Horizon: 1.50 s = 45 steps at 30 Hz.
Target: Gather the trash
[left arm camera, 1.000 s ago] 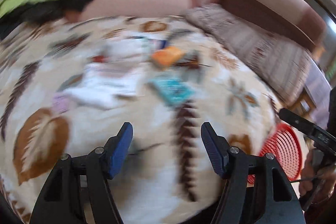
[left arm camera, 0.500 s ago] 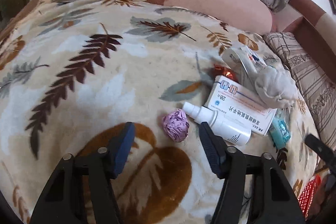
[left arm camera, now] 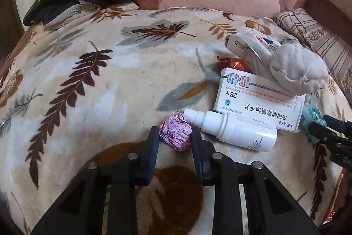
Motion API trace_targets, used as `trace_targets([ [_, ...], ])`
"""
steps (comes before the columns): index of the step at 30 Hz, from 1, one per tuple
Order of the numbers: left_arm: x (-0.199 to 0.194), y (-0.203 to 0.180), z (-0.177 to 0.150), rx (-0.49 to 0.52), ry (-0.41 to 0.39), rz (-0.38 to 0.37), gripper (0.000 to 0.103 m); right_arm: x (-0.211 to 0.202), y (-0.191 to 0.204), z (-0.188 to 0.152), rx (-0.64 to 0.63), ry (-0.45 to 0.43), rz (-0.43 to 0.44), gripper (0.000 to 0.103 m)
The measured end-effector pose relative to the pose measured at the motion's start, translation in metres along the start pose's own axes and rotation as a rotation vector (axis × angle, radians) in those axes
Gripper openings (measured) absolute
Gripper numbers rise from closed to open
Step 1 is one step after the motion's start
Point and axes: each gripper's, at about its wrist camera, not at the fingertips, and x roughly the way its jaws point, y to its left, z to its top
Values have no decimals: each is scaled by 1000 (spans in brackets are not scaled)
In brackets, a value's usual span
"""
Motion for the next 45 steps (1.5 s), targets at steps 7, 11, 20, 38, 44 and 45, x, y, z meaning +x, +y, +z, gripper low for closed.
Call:
trace_targets([
  [7,-14,4,2,-27,-65,-16,28,-11,4,0,-2,-48,11,42],
  [11,-24,3,1,-34,-101,-35,28,-23,8,-3,13,-81,22,39],
  [20,-49,-9,-13,-7,-135,-53,28,-62,24,-13,40,-184,38,39],
  [38,-61,-13,-17,16,-180,16,28,-81,17,-38,98,-181,38,39],
  [44,-61,-14,-17,17,-181,17,28,-81,18,-37,97,-182,32,39],
  [45,-61,-13,-17,17,-181,16,28,-81,18,-37,97,-181,32,39],
])
